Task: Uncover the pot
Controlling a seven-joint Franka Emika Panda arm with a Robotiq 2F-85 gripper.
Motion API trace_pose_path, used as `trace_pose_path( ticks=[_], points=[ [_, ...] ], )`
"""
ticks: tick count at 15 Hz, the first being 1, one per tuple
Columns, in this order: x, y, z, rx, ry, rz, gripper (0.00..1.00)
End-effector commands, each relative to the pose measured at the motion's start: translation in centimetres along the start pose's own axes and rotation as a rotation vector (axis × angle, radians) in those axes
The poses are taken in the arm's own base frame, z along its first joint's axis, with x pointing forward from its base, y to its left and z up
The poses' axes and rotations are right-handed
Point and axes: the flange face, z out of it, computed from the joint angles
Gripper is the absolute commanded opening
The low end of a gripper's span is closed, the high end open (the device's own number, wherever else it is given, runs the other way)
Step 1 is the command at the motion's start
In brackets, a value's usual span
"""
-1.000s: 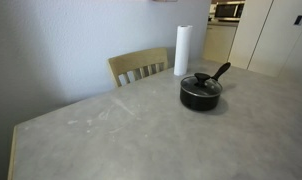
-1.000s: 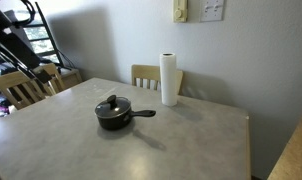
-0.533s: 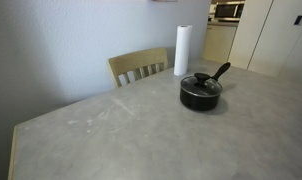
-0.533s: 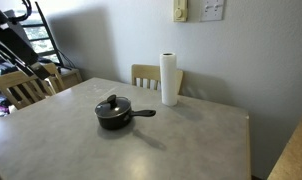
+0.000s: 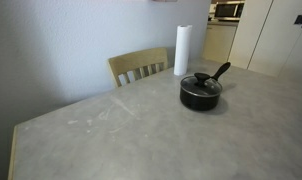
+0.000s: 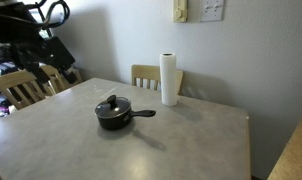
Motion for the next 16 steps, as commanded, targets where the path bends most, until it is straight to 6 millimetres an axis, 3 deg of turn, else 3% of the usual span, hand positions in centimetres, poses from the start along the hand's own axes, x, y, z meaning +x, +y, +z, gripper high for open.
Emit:
trace_pose_path(
  ticks=[1, 3, 4, 5, 10, 16],
  points=[
    [4.3, 2.5, 1.7, 0.098, 0.018, -0.163, 1.0],
    [6.0, 2.8, 1.8, 0.163, 0.047, -0.257, 1.0],
    [6.1, 3.4, 1.6, 0.158, 0.059, -0.285, 1.0],
    [4.8, 2.3, 1.4, 0.134, 0.058, -0.22, 1.0],
    [6.1, 3.1, 1.8, 0.14, 0.057, -0.295, 1.0],
    [7.7, 3.8, 5.6, 0.074, -0.136, -0.456, 1.0]
  ],
)
